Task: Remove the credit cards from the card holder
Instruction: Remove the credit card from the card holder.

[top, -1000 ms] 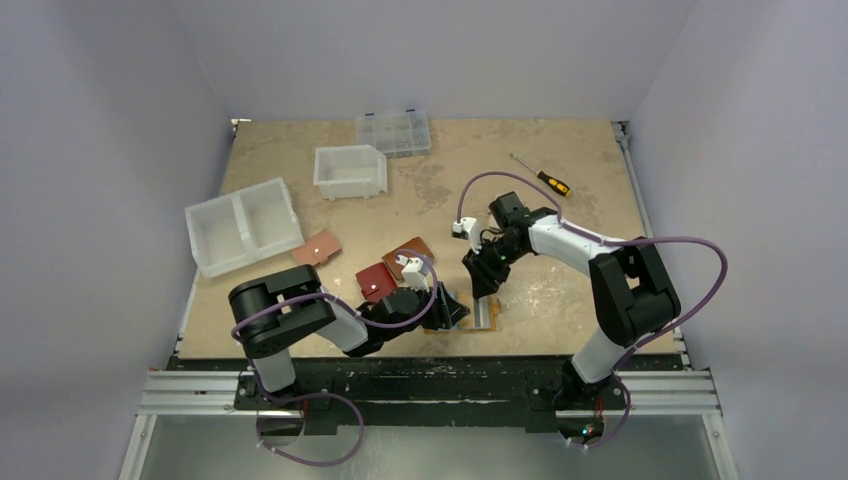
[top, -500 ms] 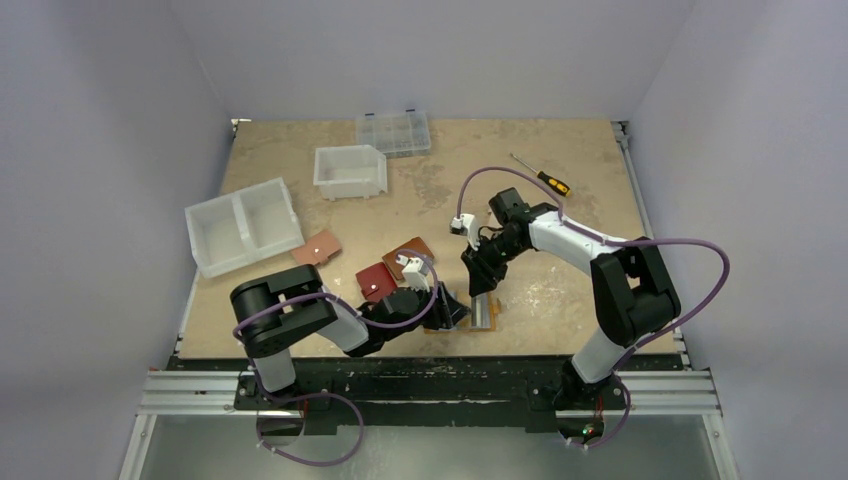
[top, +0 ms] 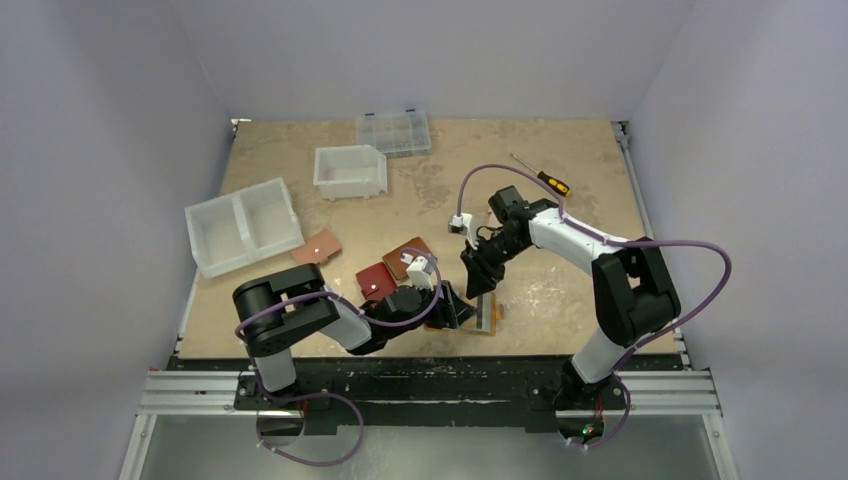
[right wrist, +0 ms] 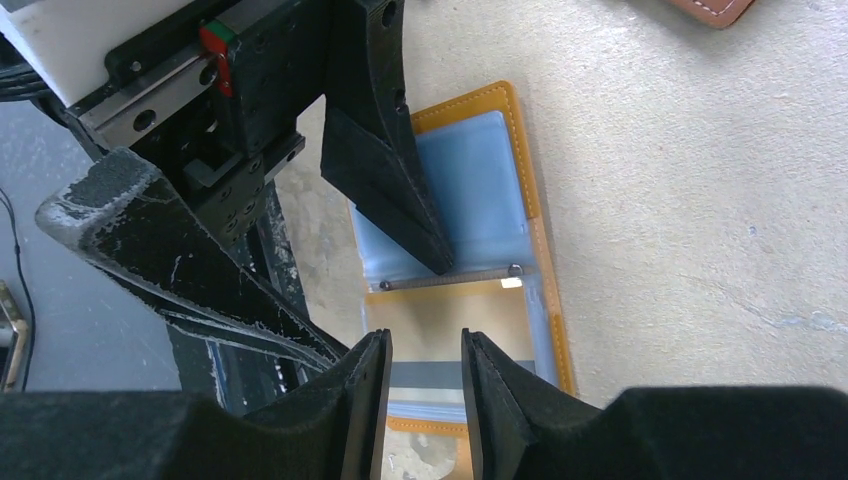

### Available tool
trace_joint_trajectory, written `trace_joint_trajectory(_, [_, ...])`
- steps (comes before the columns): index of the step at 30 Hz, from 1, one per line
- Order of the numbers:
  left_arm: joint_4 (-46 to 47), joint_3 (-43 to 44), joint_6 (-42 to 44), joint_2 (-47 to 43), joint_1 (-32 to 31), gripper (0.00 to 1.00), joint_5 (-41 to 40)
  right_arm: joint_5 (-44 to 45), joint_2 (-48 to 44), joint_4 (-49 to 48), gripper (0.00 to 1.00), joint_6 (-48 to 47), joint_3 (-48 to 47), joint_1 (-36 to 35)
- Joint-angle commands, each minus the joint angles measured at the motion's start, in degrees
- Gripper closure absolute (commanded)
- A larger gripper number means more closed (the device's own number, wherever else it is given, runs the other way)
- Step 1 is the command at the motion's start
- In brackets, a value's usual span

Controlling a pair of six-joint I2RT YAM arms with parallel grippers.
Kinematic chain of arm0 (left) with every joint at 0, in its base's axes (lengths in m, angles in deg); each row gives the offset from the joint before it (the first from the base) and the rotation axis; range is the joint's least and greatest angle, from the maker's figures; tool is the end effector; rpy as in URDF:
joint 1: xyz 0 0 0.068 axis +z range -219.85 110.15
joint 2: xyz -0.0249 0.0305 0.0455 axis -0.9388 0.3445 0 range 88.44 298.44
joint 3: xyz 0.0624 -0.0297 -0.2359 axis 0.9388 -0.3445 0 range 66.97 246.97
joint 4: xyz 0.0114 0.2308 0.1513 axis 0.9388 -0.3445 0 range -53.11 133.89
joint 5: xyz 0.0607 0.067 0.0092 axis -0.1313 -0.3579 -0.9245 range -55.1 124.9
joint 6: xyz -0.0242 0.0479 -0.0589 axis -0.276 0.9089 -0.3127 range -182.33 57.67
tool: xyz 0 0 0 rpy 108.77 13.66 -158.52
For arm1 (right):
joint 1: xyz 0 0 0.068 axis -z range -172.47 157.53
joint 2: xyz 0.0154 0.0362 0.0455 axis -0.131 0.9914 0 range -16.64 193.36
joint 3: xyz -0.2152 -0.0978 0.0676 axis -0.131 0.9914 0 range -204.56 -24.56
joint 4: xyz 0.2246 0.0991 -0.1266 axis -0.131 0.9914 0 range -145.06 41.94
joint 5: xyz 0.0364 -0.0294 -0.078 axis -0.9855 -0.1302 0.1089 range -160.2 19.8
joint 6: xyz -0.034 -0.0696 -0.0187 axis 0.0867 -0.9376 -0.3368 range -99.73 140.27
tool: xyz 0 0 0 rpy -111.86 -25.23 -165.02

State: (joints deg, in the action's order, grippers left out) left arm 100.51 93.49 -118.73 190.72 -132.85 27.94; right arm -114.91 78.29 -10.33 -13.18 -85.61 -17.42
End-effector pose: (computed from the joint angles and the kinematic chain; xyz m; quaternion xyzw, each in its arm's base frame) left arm 0.1557 -0.2874 0.0596 0.0116 0.8140 -0.4747 0.3347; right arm 0.2647 0.1764 0.1328 -0.4819 0.7849 0.3707 0.1196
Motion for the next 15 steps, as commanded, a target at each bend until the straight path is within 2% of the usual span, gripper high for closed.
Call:
trace_joint_trajectory(1, [-1.1,0.6,0.75,0.49,0.24,0.35,0.88,-2.09,-0.23,1.06,0.61,-0.56,-2.07,0.12])
trace_joint_trajectory(4, [-3.2,0.72,-0.08,0.06,0.3,0.38,-0.39,0.99,-1.25,-1.47,0.61,2.25,-1.24,0.24])
trace_joint_trajectory(9, [-4.94,1.19,-0.49,-0.11,0.33,0.43,-0.95,11.11,-3.18,-7.22,0.57,6.5,2.03,0.81])
trace_joint_trajectory(15, [-7.34,2.85,0.1,-0.04,0.26,0.44,-0.76,13.16,-2.47,-7.11,0.55,6.4,2.17,1.49])
